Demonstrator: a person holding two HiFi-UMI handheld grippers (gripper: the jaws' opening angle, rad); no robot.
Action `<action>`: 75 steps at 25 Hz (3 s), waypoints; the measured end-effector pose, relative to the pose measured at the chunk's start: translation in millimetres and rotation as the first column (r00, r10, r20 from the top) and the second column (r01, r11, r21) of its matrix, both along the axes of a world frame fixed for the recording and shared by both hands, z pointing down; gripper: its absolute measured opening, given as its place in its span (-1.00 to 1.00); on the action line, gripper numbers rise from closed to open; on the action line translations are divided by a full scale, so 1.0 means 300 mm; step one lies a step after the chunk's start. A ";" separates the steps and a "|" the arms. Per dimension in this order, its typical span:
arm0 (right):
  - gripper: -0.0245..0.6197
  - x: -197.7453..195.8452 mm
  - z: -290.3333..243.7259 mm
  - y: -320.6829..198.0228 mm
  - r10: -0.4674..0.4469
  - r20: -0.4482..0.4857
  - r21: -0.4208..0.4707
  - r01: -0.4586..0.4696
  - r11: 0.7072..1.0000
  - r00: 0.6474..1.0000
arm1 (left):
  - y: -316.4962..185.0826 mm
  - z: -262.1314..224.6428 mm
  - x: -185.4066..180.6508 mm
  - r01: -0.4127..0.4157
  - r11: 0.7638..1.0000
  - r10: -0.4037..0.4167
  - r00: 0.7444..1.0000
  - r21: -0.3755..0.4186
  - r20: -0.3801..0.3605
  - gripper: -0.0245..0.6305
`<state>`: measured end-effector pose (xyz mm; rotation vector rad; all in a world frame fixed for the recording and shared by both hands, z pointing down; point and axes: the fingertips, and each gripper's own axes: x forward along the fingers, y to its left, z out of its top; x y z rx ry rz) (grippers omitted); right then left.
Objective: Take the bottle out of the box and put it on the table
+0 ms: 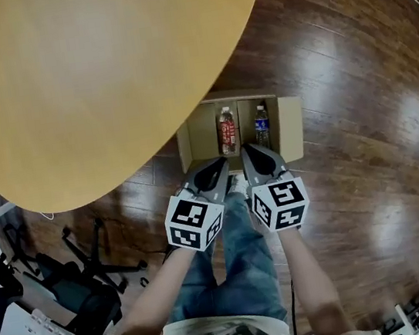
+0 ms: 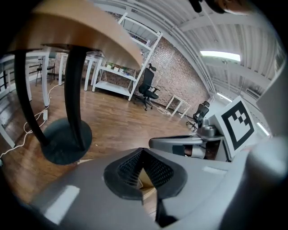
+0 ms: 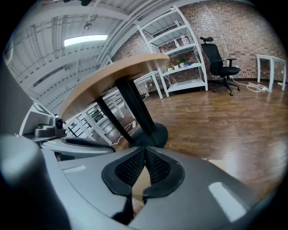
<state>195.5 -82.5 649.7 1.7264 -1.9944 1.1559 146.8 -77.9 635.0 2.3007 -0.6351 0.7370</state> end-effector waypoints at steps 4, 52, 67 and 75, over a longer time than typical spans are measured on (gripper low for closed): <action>-0.92 -0.014 0.192 0.011 0.001 0.021 -0.033 -0.001 0.999 1.000 | 0.007 0.154 -0.030 0.004 1.000 -0.004 1.000 -0.017 0.019 -1.00; 0.01 -0.107 1.647 0.025 0.113 0.053 -0.450 -0.078 0.890 0.992 | 0.087 1.117 -0.076 -0.075 0.994 0.080 0.995 -0.074 0.062 -1.00; 0.10 -0.104 1.809 -0.027 0.030 0.019 -0.493 -0.017 0.870 0.999 | 0.046 1.203 -0.054 -0.084 0.995 0.088 0.994 -0.061 0.059 -1.00; 0.00 -0.108 1.805 -0.014 0.087 0.058 -0.495 -0.047 0.868 0.994 | 0.048 1.212 -0.060 -0.083 0.995 0.086 0.994 -0.061 0.060 -1.00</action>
